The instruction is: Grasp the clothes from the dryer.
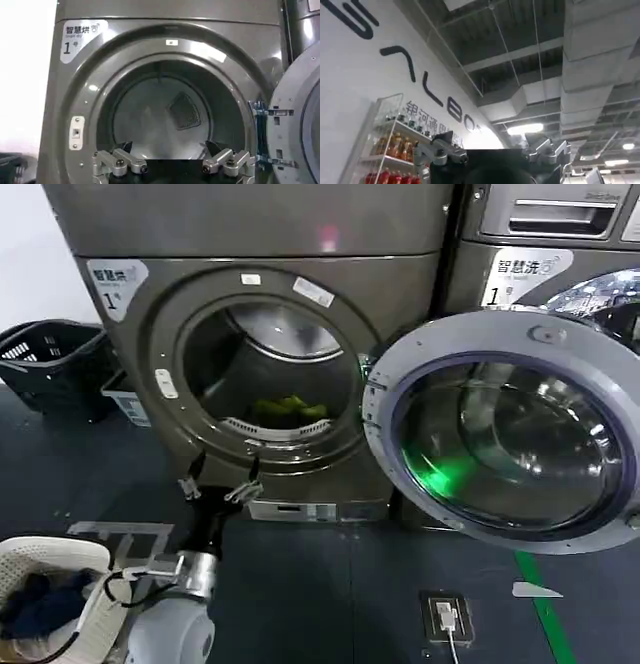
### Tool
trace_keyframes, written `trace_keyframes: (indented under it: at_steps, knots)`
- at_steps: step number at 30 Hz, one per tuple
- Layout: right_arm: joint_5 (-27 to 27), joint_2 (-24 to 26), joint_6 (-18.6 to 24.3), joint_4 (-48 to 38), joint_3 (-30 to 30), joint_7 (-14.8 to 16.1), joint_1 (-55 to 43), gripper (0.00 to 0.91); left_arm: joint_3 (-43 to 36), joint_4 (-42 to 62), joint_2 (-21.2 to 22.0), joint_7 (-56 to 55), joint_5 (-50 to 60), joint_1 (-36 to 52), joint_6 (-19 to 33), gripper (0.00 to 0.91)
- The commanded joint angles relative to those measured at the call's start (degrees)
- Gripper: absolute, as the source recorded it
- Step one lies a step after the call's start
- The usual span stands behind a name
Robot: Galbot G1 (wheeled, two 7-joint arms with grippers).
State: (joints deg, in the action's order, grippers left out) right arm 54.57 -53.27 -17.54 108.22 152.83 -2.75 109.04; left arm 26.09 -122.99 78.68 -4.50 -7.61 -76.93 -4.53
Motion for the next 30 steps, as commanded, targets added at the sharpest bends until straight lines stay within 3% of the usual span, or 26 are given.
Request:
trace_keyframes:
  at_steps: [1, 30]
  knots:
    - [0.28, 0.02, 1.37, -0.16, 0.06, -0.11, 0.01, 0.907, -0.34, 0.36, -0.09, 0.09, 0.1, 0.36, -0.05, 0.907]
    - [0.37, -0.82, 3.37, 0.07, 0.27, -0.11, 0.65, 0.907, -1.28, 0.98, -0.97, 0.04, -0.58, 1.39, -0.73, 0.907]
